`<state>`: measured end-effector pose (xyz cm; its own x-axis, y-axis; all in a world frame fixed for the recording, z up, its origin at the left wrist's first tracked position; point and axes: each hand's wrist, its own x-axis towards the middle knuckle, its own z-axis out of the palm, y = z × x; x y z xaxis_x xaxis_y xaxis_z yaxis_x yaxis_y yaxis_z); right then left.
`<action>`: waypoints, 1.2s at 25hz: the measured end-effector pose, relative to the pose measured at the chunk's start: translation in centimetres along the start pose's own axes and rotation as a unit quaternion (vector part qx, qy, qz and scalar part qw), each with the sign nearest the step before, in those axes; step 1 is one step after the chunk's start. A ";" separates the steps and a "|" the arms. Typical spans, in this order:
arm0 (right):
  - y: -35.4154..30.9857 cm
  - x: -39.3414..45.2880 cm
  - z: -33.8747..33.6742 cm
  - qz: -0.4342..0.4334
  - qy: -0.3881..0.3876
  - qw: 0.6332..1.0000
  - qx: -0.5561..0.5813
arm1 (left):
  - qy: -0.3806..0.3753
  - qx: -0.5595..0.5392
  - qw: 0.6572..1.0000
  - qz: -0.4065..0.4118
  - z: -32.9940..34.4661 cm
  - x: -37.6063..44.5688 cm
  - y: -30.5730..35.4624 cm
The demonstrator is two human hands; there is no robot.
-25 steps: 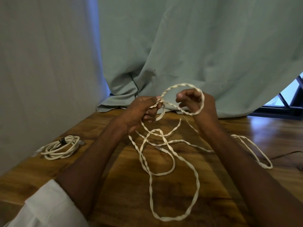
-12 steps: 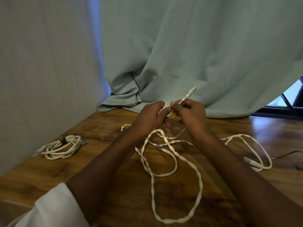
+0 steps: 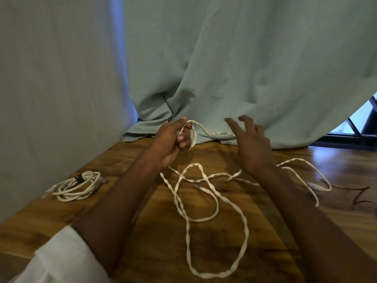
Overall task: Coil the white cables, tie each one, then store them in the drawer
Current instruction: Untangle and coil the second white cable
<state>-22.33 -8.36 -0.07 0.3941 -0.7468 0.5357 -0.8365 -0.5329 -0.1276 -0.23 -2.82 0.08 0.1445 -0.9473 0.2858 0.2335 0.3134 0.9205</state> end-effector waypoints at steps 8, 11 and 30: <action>-3.3 -0.2 1.3 -0.040 -0.025 0.900 0.434 | -0.170 -0.085 0.981 -0.041 0.8 -1.0 0.4; -3.0 0.0 1.2 -0.072 0.016 0.933 0.352 | -0.184 -0.063 0.979 -0.059 1.5 -1.5 0.5; -1.0 0.4 0.3 -0.149 0.067 0.958 0.235 | -0.267 0.015 0.956 -0.125 0.7 -1.8 1.6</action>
<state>-21.23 -8.24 -0.02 0.5111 -0.4923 0.7046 -0.4185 -0.8585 -0.2964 -0.82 -0.70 1.20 -0.4248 -0.8937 0.1441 0.1672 0.0790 0.9828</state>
